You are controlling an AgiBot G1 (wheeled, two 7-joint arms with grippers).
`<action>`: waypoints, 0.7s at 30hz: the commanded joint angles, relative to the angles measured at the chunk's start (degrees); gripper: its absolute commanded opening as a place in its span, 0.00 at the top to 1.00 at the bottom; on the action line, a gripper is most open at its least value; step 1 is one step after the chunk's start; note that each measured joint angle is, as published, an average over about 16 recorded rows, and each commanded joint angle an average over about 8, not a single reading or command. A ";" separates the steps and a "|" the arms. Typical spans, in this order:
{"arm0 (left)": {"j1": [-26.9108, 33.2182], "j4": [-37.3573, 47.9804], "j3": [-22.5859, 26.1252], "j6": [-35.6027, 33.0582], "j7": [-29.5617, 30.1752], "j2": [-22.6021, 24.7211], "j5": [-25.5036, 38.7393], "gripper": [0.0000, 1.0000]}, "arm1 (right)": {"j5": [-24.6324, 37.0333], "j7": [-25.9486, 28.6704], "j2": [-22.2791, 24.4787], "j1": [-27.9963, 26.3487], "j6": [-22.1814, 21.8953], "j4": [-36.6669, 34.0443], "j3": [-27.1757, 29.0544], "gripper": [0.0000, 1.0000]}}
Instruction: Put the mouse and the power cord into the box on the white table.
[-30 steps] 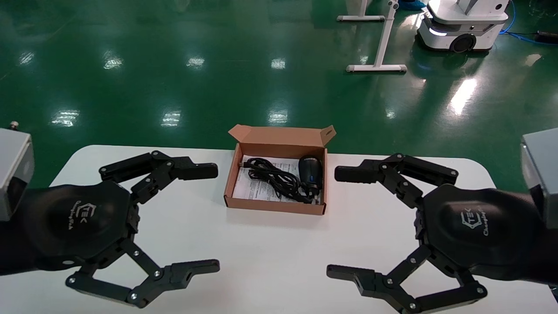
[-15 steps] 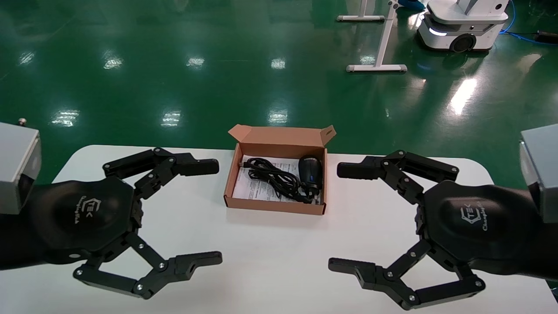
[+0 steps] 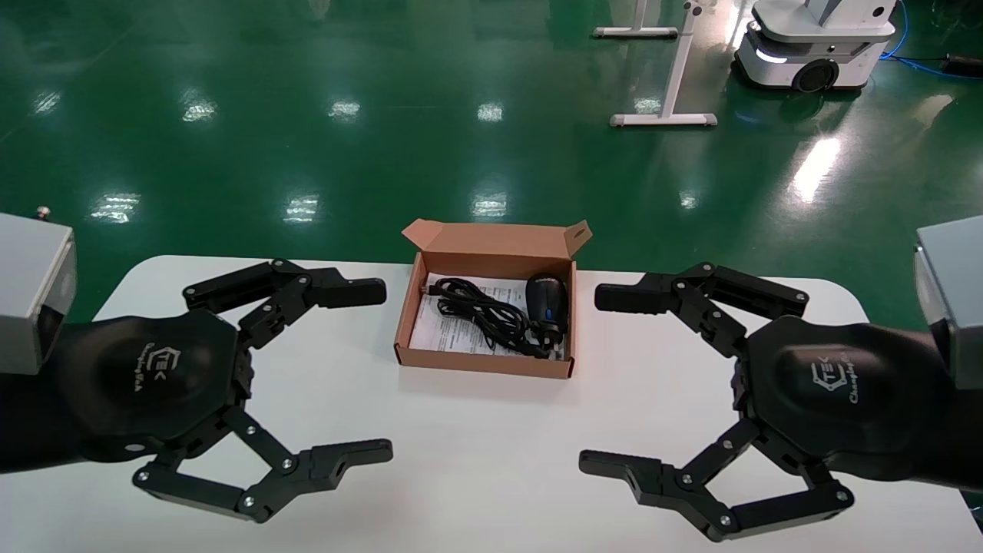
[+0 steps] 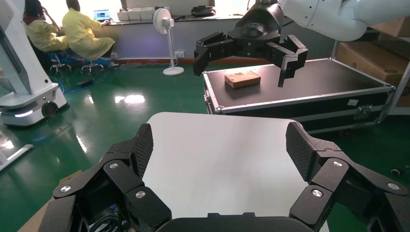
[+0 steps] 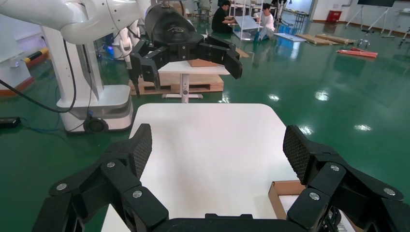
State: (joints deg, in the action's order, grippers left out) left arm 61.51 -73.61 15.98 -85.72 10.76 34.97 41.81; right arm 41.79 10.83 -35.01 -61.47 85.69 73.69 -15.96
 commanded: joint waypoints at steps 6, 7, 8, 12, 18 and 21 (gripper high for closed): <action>0.03 0.05 0.03 0.03 -0.02 0.03 0.03 0.00 | 0.03 -0.02 -0.01 -0.02 -0.02 -0.05 -0.03 0.00; 0.03 0.05 0.03 0.04 -0.03 0.03 0.03 0.00 | 0.03 -0.02 -0.01 -0.03 -0.02 -0.05 -0.03 0.00; 0.04 0.06 0.03 0.04 -0.03 0.04 0.04 0.00 | 0.04 -0.02 -0.01 -0.03 -0.02 -0.06 -0.04 0.00; 0.05 0.07 0.05 0.06 -0.05 0.05 0.06 0.00 | 0.06 -0.04 -0.01 -0.05 -0.02 -0.07 -0.05 0.00; 0.07 0.10 0.07 0.07 -0.07 0.07 0.08 0.00 | 0.06 -0.05 -0.01 -0.07 -0.02 -0.09 -0.06 0.00; 0.08 0.11 0.07 0.07 -0.07 0.08 0.09 0.00 | 0.06 -0.06 -0.01 -0.08 -0.02 -0.11 -0.06 0.00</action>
State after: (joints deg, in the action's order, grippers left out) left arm 61.58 -73.50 16.05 -85.64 10.69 35.05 41.89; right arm 41.86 10.76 -35.01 -61.54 85.67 73.58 -16.02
